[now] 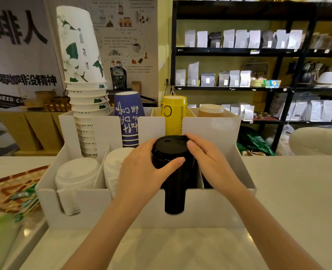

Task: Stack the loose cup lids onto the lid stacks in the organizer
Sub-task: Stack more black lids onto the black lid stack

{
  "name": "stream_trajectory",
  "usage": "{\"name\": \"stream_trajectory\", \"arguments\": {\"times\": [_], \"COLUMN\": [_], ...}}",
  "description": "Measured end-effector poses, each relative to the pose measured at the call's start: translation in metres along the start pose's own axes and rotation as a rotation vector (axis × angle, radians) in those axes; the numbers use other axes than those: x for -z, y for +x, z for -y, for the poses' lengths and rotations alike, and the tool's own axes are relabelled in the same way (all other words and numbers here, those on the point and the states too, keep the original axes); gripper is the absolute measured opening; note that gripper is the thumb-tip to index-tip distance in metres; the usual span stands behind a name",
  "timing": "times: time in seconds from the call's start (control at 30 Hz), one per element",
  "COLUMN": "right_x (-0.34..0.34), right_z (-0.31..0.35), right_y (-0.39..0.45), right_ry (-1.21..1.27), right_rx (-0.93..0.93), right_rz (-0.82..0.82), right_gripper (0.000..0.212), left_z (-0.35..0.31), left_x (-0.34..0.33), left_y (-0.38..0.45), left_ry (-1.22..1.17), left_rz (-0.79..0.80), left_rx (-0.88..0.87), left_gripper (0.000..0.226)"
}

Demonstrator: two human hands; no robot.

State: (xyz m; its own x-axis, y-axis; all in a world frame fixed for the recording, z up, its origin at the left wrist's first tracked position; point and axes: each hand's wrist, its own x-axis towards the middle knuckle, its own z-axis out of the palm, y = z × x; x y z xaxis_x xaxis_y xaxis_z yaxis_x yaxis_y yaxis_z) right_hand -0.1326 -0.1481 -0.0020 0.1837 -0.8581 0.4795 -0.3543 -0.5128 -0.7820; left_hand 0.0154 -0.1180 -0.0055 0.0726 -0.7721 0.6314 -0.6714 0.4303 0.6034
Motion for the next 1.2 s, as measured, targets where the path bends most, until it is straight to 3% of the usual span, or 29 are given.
{"name": "stream_trajectory", "arguments": {"times": [0.2,0.6,0.77,0.97,1.07,1.2], "right_x": [-0.002,0.001,0.010,0.007,0.004,-0.002], "right_z": [-0.005,0.003,0.009,0.017,0.021,0.021], "right_y": [0.000,-0.012,-0.036,-0.080,-0.108,-0.146], "right_ry": [0.066,-0.094,-0.164,-0.161,-0.168,-0.188], "right_rx": [-0.071,-0.035,-0.030,-0.031,-0.044,-0.092], "right_rz": [-0.010,-0.019,-0.068,-0.062,-0.003,0.067], "right_gripper": [0.039,0.038,0.040,0.042,0.044,0.047], "left_z": [0.002,0.002,0.003,-0.006,-0.006,-0.004], "left_x": [0.001,0.002,0.005,0.022,0.031,0.042], "left_y": [-0.001,-0.001,-0.011,-0.044,-0.069,-0.108], "left_ry": [0.044,0.116,0.232,0.213,0.214,0.122], "left_rz": [0.018,0.093,0.142,0.053,0.153,0.340], "left_rx": [-0.010,-0.035,-0.027,-0.170,-0.188,-0.141], "left_gripper": [0.058,0.061,0.086,0.057,0.044,0.043]}}
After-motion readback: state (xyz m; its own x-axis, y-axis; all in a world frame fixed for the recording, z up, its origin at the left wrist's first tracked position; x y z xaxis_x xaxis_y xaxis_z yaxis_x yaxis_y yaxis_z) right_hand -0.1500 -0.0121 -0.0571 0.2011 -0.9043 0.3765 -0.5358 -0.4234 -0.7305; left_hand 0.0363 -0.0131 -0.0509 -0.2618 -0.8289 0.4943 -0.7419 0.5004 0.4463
